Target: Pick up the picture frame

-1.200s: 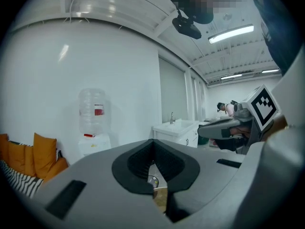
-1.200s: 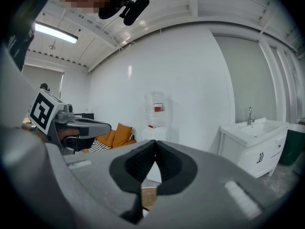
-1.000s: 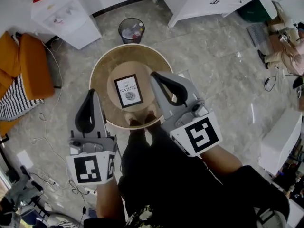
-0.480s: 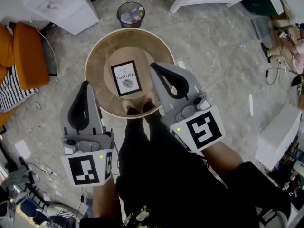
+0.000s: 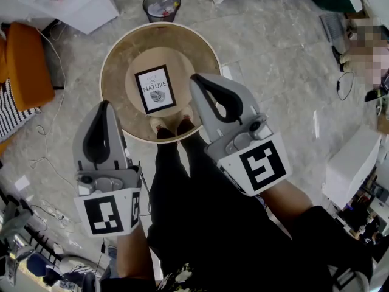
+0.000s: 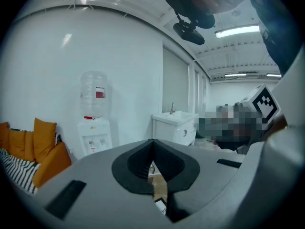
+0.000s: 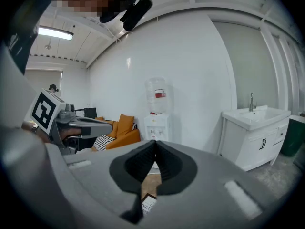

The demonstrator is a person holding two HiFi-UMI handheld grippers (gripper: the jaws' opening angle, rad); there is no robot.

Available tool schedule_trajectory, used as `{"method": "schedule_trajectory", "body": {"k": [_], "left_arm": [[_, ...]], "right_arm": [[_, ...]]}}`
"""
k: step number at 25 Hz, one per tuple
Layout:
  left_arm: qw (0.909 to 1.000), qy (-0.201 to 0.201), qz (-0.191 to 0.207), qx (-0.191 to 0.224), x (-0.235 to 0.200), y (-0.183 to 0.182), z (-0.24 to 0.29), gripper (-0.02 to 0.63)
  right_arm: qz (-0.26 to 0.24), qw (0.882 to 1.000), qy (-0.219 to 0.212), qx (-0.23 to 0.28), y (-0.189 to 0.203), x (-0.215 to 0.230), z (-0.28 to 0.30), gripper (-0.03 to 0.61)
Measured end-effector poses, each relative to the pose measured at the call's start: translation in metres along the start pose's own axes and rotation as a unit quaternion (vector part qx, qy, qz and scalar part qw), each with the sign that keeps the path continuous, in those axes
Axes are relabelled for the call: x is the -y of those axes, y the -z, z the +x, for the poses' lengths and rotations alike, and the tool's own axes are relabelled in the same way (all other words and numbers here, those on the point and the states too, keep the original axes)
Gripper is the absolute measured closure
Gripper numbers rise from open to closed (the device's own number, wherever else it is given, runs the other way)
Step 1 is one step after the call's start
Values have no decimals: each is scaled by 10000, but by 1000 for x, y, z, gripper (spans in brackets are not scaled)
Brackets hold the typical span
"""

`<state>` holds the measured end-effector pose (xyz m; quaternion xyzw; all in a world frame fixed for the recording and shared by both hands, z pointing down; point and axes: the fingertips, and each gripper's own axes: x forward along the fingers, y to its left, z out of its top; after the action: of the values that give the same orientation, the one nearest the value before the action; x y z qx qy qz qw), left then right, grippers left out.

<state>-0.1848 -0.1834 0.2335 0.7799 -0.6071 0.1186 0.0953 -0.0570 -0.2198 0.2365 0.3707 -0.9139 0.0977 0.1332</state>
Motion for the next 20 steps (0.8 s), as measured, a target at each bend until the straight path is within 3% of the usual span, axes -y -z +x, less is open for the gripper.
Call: {"method": "schedule_trajectory", "body": {"k": [15,20], "left_arm": [[9995,31,-225,-221,-7,48,15,617],[9990,-20,-324,-310,-13,65,20,617]], "right_arm": [[66,9991,20,-425,51,0,20,581],[170,9992,-43,-358,61,3,30,581]]}}
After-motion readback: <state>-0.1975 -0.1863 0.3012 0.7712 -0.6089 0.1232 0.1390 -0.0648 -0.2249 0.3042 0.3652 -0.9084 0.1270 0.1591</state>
